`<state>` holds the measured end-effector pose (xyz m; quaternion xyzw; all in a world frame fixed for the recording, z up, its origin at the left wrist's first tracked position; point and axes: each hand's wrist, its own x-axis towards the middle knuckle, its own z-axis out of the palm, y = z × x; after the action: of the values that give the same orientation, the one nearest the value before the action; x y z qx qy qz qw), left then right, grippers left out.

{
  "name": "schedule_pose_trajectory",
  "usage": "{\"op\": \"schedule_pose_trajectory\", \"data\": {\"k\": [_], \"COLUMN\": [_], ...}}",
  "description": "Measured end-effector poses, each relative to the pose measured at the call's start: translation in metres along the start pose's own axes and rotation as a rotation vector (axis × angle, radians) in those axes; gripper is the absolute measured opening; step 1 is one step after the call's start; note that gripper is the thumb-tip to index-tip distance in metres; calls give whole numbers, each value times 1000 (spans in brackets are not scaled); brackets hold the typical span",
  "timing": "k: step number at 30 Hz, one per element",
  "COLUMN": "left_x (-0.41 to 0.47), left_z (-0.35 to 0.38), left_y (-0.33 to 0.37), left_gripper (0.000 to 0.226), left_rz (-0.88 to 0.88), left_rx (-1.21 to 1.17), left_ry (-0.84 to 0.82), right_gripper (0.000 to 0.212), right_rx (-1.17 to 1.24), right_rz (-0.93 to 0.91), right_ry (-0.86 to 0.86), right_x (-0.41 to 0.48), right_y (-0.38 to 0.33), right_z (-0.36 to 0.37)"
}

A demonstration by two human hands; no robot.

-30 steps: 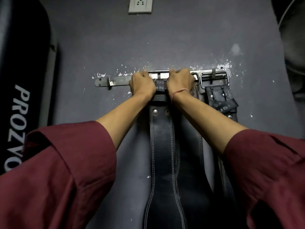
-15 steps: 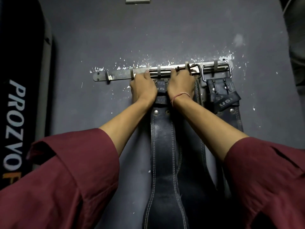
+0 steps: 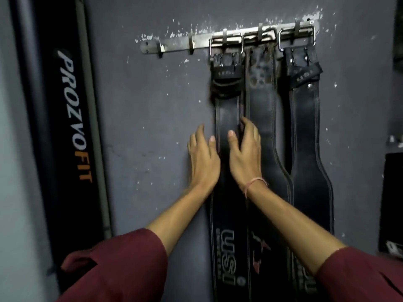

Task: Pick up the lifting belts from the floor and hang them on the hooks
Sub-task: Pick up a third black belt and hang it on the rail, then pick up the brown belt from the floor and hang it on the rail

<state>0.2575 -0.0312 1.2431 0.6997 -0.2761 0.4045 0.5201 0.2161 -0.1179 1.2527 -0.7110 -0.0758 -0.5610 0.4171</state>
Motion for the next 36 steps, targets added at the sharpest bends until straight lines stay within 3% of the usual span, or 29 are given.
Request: {"op": "schedule_pose_trajectory", "data": {"k": [5,14,23,28,31,33,36], "left_x": [-119,-293,-525,-642,-693,-721,-776], "left_z": [-48,-117,-176,-190,-191,-185,-168], "left_y": [-31,-53,-98,-122,-138,-153,-193], "left_gripper": [44,28,24,20,19,19,25], "left_rz": [-40,-269,-783,-970,-1060,-1127,-1246], "left_rx": [49,85,128,208,241,245,260], "left_ry": [-170,-250,-374,-519,-515,-504,-537], "right_gripper": [34,23,11,33,27,13,9], "right_rx": [-84,-114,-28,-62,-163,-45,-64], "right_rz": [142,393,844,1069,1130,1290,1350], "right_ry": [-138,-410,-691,-837,-907,-890,-958], "right_x": [-111,-293,-521,-630,-685,-720,-775], "right_y": [19,-12,13,36,59,82,127], "right_z": [-22,-48,-69,-89,-102,-105,-103]}}
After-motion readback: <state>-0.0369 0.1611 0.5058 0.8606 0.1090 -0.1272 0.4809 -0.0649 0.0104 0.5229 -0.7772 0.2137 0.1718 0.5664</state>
